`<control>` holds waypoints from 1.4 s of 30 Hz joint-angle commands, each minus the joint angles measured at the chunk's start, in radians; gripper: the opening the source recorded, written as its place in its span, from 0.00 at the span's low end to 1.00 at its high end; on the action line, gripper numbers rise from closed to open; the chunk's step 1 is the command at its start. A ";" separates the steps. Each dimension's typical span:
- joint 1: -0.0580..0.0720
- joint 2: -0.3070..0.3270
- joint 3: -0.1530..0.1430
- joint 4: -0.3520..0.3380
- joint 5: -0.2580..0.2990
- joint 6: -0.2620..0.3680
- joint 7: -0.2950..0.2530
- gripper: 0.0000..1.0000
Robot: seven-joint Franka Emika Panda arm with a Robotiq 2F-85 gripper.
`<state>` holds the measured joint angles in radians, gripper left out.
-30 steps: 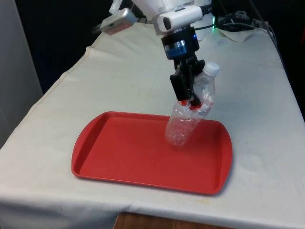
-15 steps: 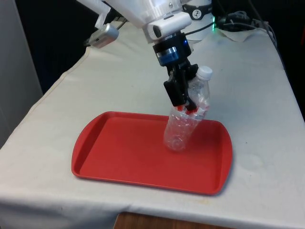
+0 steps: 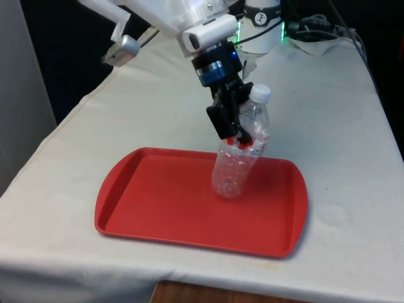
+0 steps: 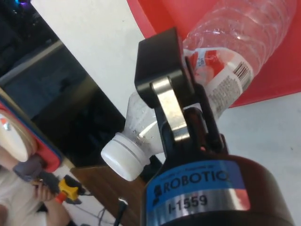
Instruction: Place the bottle upright on the tray.
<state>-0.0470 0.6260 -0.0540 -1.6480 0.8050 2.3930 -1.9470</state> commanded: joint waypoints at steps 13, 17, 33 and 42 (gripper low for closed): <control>-0.012 0.036 -0.047 0.061 0.118 -0.119 -0.082 0.00; -0.011 0.053 -0.061 0.079 0.140 -0.149 -0.094 0.00; -0.015 0.082 -0.102 0.122 0.196 -0.236 -0.119 0.00; -0.008 0.090 -0.138 0.126 0.269 -0.291 -0.162 0.00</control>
<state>-0.0530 0.7110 -0.1940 -1.5290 1.0710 2.1020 -2.1080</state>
